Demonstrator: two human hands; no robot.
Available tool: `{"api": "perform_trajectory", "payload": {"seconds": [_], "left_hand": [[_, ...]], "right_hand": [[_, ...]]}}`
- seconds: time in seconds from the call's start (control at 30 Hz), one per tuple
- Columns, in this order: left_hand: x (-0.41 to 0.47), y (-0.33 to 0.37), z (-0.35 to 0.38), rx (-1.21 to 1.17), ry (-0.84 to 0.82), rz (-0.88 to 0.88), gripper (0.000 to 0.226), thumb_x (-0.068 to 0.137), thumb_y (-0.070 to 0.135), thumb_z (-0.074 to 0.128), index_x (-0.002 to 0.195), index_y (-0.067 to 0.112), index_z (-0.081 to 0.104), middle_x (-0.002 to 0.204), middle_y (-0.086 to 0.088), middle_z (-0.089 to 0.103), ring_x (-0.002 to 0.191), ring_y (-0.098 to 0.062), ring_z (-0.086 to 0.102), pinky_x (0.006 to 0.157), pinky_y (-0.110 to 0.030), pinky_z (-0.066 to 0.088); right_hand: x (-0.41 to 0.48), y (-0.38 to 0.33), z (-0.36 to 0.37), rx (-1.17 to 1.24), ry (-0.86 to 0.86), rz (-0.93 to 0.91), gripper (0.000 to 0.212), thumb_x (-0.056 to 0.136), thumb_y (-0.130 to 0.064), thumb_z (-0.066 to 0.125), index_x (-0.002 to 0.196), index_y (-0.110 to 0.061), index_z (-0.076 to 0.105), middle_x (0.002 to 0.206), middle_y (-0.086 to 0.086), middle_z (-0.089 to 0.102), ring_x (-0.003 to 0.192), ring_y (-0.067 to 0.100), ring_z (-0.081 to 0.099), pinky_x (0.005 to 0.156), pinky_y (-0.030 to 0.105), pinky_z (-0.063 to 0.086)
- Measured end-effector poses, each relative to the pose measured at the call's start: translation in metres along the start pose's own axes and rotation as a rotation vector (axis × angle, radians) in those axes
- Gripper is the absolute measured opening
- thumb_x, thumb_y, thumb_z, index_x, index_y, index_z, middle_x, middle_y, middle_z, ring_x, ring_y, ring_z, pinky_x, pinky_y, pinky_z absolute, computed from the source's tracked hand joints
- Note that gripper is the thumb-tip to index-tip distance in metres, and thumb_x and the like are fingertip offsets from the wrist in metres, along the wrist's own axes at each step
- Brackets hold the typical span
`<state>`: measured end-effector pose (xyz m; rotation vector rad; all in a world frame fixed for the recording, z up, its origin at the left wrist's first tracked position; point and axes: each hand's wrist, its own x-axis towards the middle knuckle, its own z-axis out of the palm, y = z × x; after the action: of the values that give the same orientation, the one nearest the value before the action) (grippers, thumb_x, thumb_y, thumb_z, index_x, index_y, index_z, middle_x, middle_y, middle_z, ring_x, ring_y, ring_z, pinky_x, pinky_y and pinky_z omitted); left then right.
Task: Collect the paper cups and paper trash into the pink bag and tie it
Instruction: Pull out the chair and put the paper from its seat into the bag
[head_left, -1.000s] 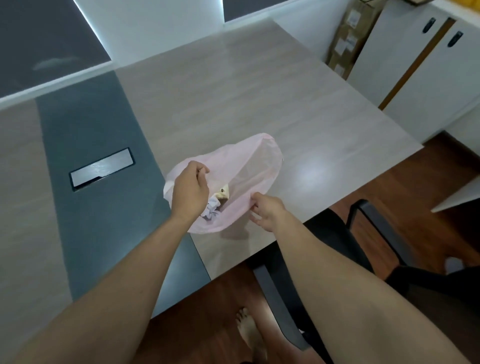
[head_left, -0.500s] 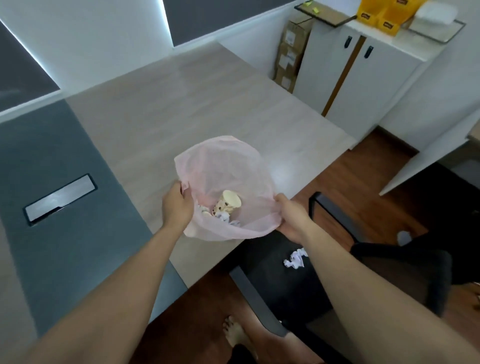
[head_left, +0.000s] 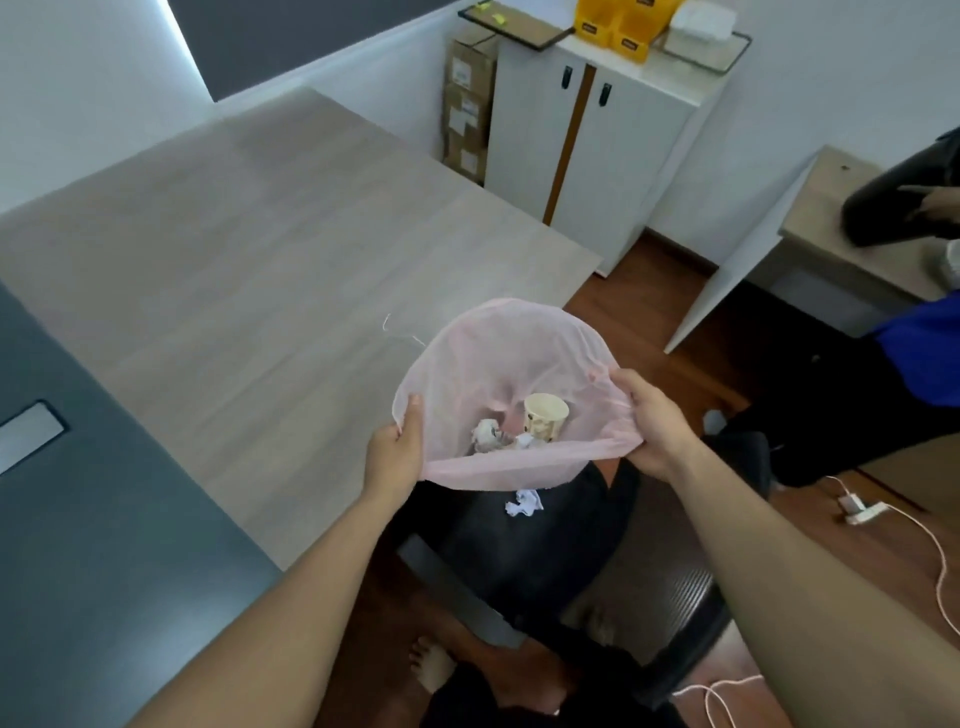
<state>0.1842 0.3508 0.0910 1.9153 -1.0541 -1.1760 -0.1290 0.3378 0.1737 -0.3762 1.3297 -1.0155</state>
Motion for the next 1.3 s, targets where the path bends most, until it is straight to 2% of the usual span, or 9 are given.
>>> {"api": "perform_trajectory", "payload": {"seconds": [0.13, 0.3, 0.5, 0.63, 0.77, 0.9, 1.07, 1.2, 1.3], "left_hand": [[-0.005, -0.024, 0.015, 0.060, 0.017, -0.032, 0.068, 0.105, 0.070, 0.043, 0.064, 0.016, 0.040, 0.060, -0.003, 0.041, 0.055, -0.020, 0.042, 0.057, -0.035, 0.031], [-0.019, -0.076, 0.021, 0.142, 0.015, -0.140, 0.071, 0.108, 0.060, 0.045, 0.054, 0.015, 0.043, 0.052, -0.002, 0.048, 0.054, -0.022, 0.051, 0.056, -0.035, 0.035], [-0.046, -0.153, 0.013, 0.344, -0.013, -0.255, 0.071, 0.112, 0.051, 0.042, 0.068, 0.003, 0.071, 0.068, -0.011, 0.071, 0.069, -0.029, 0.069, 0.071, -0.041, 0.057], [-0.060, -0.192, 0.006, 0.490, -0.154, -0.372, 0.065, 0.111, 0.048, 0.043, 0.066, 0.010, 0.070, 0.071, -0.008, 0.073, 0.077, -0.031, 0.072, 0.071, -0.034, 0.051], [-0.068, -0.210, 0.005, 0.481, -0.223, -0.476, 0.039, 0.111, 0.036, 0.048, 0.093, 0.016, 0.077, 0.093, -0.007, 0.077, 0.091, -0.026, 0.072, 0.075, -0.029, 0.046], [-0.063, -0.214, 0.016, 0.501, -0.167, -0.523, 0.037, 0.111, 0.029, 0.045, 0.116, 0.006, 0.074, 0.115, -0.015, 0.075, 0.110, -0.036, 0.070, 0.089, -0.035, 0.052], [-0.051, -0.210, 0.040, 0.226, -0.016, -0.499, 0.026, 0.114, 0.030, 0.046, 0.112, 0.012, 0.066, 0.111, -0.013, 0.072, 0.109, -0.035, 0.070, 0.086, -0.035, 0.049], [-0.038, -0.203, 0.068, -0.112, 0.123, -0.646, 0.017, 0.113, 0.026, 0.048, 0.119, 0.015, 0.059, 0.103, -0.006, 0.066, 0.107, -0.035, 0.071, 0.098, -0.048, 0.060], [-0.034, -0.195, 0.088, -0.152, 0.214, -0.772, 0.018, 0.113, 0.026, 0.045, 0.119, 0.020, 0.060, 0.101, -0.009, 0.072, 0.089, -0.030, 0.075, 0.069, -0.038, 0.063]], "right_hand": [[0.013, 0.016, -0.023, -0.081, 0.033, 0.031, 0.036, 0.104, -0.029, 0.071, 0.127, -0.002, 0.078, 0.125, 0.018, 0.080, 0.107, 0.033, 0.079, 0.102, 0.051, 0.059], [0.041, 0.047, -0.033, -0.324, 0.063, 0.087, 0.030, 0.104, -0.031, 0.073, 0.127, -0.012, 0.078, 0.116, 0.007, 0.084, 0.111, 0.031, 0.080, 0.108, 0.054, 0.059], [0.082, 0.093, -0.021, -0.607, -0.085, 0.095, 0.019, 0.099, -0.038, 0.076, 0.111, -0.028, 0.086, 0.113, -0.006, 0.084, 0.115, 0.022, 0.077, 0.105, 0.047, 0.060], [0.114, 0.123, -0.004, -0.874, -0.221, 0.028, 0.020, 0.105, -0.042, 0.070, 0.108, -0.027, 0.083, 0.104, -0.005, 0.082, 0.104, 0.017, 0.076, 0.092, 0.035, 0.061], [0.143, 0.154, 0.008, -1.025, -0.312, -0.011, 0.019, 0.110, -0.031, 0.063, 0.106, -0.021, 0.079, 0.093, -0.005, 0.076, 0.088, 0.013, 0.068, 0.070, 0.026, 0.047], [0.163, 0.177, 0.011, -1.099, -0.312, -0.025, 0.022, 0.111, -0.031, 0.060, 0.112, -0.019, 0.078, 0.095, -0.004, 0.075, 0.091, 0.016, 0.068, 0.077, 0.032, 0.049], [0.185, 0.186, 0.006, -1.085, -0.243, -0.027, 0.021, 0.111, -0.027, 0.059, 0.104, -0.017, 0.075, 0.092, 0.000, 0.071, 0.087, 0.017, 0.066, 0.069, 0.030, 0.047], [0.211, 0.179, -0.004, -1.034, -0.108, -0.022, 0.023, 0.111, -0.031, 0.059, 0.115, -0.019, 0.078, 0.103, 0.001, 0.077, 0.102, 0.026, 0.073, 0.083, 0.037, 0.058], [0.234, 0.163, -0.013, -1.090, -0.006, -0.082, 0.026, 0.112, -0.024, 0.057, 0.126, -0.015, 0.077, 0.109, 0.003, 0.074, 0.101, 0.025, 0.065, 0.086, 0.031, 0.047]]}}
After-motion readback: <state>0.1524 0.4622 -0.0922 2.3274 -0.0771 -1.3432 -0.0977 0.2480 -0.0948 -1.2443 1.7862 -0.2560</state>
